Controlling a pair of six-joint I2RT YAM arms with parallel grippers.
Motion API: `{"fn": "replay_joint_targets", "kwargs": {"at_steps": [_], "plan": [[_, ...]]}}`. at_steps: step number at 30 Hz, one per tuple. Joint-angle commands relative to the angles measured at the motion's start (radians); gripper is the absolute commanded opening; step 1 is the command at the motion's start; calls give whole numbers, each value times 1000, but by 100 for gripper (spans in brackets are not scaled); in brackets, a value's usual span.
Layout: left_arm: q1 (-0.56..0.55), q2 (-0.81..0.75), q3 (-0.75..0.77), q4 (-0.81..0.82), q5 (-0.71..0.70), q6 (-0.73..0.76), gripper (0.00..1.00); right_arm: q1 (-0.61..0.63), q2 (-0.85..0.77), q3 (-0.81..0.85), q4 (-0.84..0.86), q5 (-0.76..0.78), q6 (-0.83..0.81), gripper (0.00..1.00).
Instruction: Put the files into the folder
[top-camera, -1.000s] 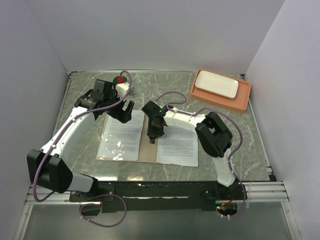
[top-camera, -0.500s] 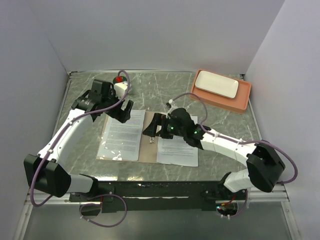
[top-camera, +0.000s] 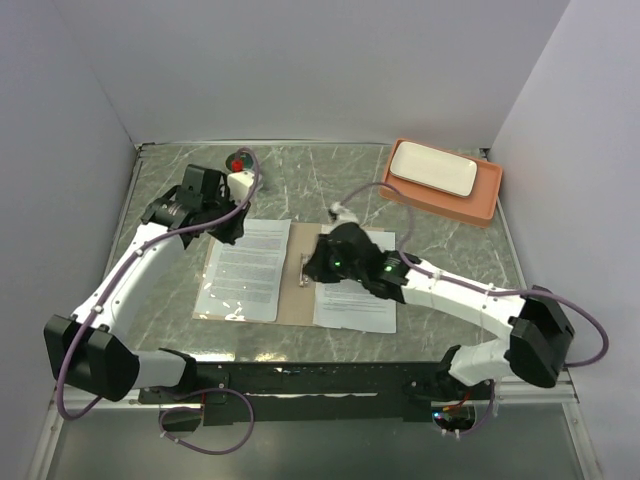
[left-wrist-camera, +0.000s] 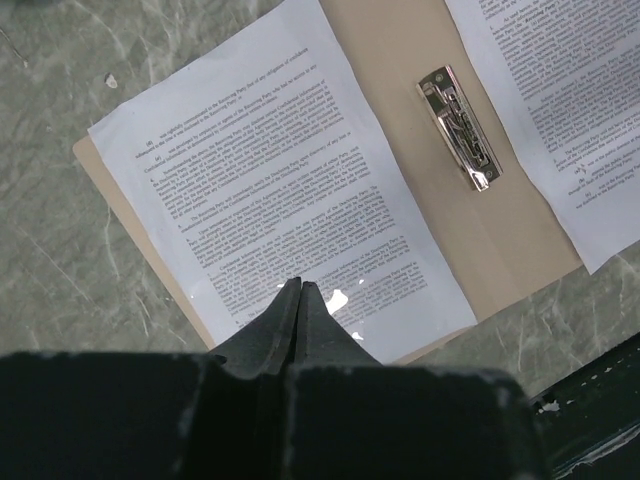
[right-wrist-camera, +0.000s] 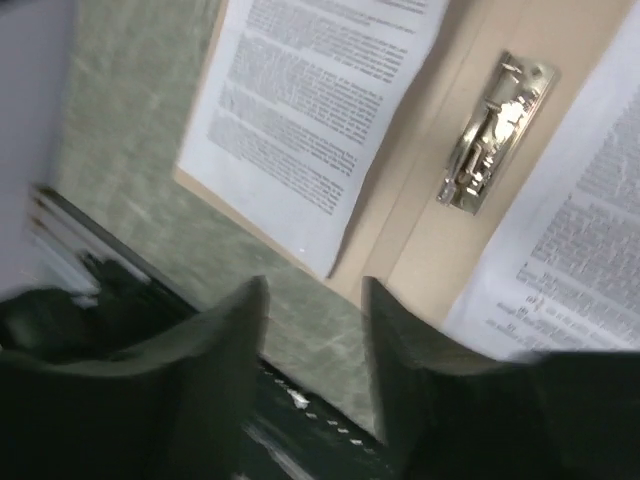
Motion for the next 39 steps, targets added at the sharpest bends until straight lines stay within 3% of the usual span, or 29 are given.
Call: {"fn": "replay_joint_targets", "kwargs": {"at_steps": [1, 4, 9, 10, 11, 12, 13, 14, 15, 16, 20, 22, 23, 28, 30, 31, 39], "plan": [[-2, -81, -24, 10, 46, 21, 1, -107, -164, -205, 135, -70, 153, 0], [-11, -91, -24, -27, 48, 51, 1, -116, -246, -323, 285, -82, 153, 0], [-79, -93, -20, -41, 14, 64, 1, -117, -138, -221, 94, -111, 108, 0], [-90, -88, -20, -42, 16, 63, 1, -128, -131, -242, 137, -143, 119, 12], [-99, -84, -17, -47, 23, 51, 9, -136, -134, -274, 204, -180, 136, 51], [-102, -64, -6, -55, 30, 45, 27, -148, -139, -328, 266, -220, 154, 88], [-102, -53, -1, -59, 34, 40, 40, -153, -134, -334, 327, -226, 159, 93], [-104, -42, 2, -64, 48, 32, 77, -153, -122, -328, 322, -226, 156, 99], [-104, -29, 5, -64, 57, 34, 92, -153, -107, -301, 312, -225, 135, 98], [-104, -24, 3, -58, 59, 28, 99, -156, -72, -288, 306, -235, 125, 94], [-105, 4, 8, -30, 77, -4, 96, -183, 23, -233, 312, -276, 148, 27], [-105, 30, 12, -18, 100, -17, 98, -197, 80, -244, 381, -322, 179, 12], [-105, 37, 11, -13, 109, -27, 92, -208, 99, -242, 424, -353, 187, 6], [-111, 111, 17, 4, 177, -55, 75, -225, 221, -172, 424, -381, 197, 6], [-120, 132, 25, 10, 183, -64, 56, -234, 246, -163, 449, -399, 205, 6], [-122, 137, 23, 16, 189, -66, 51, -236, 263, -158, 452, -402, 207, 7], [-194, 207, 9, 89, 188, -98, 15, -268, 338, -156, 470, -442, 202, 26]]}}
